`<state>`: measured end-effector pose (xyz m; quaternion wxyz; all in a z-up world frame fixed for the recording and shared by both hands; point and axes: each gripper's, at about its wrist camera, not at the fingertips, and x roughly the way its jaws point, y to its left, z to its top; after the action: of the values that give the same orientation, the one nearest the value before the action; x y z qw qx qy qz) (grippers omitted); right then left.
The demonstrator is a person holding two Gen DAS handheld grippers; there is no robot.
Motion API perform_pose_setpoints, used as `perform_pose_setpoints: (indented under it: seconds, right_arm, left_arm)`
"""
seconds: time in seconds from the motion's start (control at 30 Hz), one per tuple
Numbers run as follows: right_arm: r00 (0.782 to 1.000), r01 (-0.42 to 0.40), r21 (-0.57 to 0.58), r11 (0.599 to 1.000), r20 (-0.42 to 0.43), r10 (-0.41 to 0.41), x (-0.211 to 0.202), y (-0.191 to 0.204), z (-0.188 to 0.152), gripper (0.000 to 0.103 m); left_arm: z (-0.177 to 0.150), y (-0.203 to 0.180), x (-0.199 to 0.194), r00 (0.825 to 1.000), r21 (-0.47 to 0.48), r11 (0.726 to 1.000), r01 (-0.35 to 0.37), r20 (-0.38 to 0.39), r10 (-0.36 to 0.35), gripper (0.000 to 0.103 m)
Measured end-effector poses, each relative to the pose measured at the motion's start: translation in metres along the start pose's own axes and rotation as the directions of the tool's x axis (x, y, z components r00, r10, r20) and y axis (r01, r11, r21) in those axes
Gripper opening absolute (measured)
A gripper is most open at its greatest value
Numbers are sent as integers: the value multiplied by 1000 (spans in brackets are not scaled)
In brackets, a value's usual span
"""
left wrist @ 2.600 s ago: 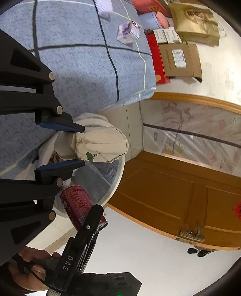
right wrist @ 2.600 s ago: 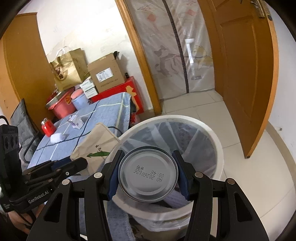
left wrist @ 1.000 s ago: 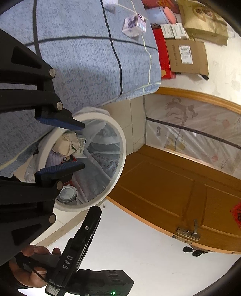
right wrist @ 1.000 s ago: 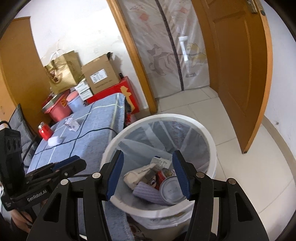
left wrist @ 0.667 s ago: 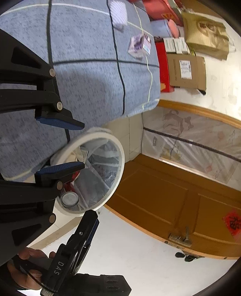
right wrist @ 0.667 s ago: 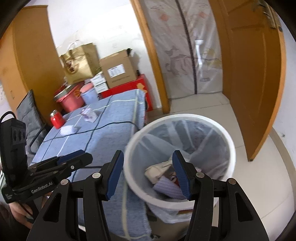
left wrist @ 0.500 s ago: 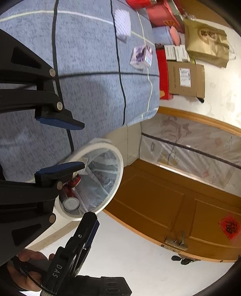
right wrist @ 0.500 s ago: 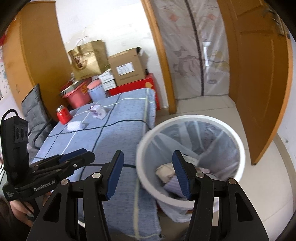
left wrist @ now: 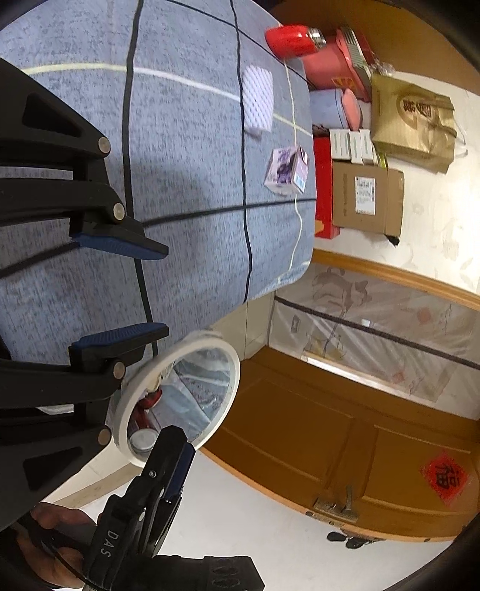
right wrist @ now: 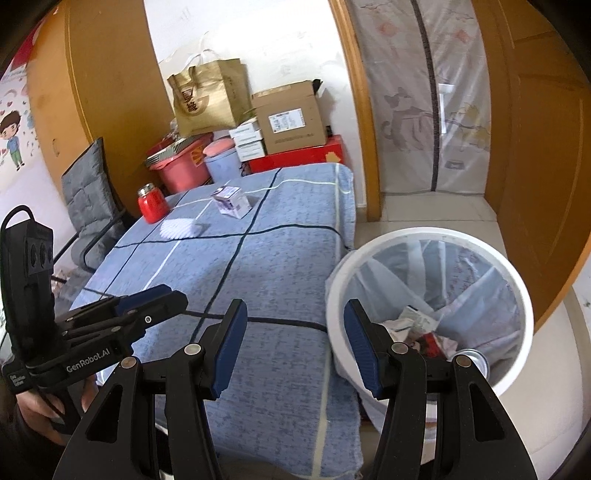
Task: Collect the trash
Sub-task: 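Withdraw both open tools from the bin back toward the table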
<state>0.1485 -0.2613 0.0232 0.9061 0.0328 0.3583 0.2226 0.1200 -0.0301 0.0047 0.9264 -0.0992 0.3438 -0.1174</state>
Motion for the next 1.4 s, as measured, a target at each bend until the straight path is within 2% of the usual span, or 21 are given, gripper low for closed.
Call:
perform_pose_setpoints:
  seconds: [0.83, 1.1, 1.4]
  right_arm:
    - [997, -64, -69, 996, -56, 60, 42, 31, 13, 56]
    - [994, -96, -108, 990, -64, 89, 61, 44, 28, 56]
    - [991, -130, -183, 974, -55, 122, 84, 63, 56, 56]
  left_arm:
    - [1, 52, -5, 993, -66, 991, -119, 2, 119, 35]
    - [13, 74, -2, 986, -72, 984, -165, -5, 166, 35]
    - [40, 107, -3, 978, -83, 974, -210, 5, 211, 35]
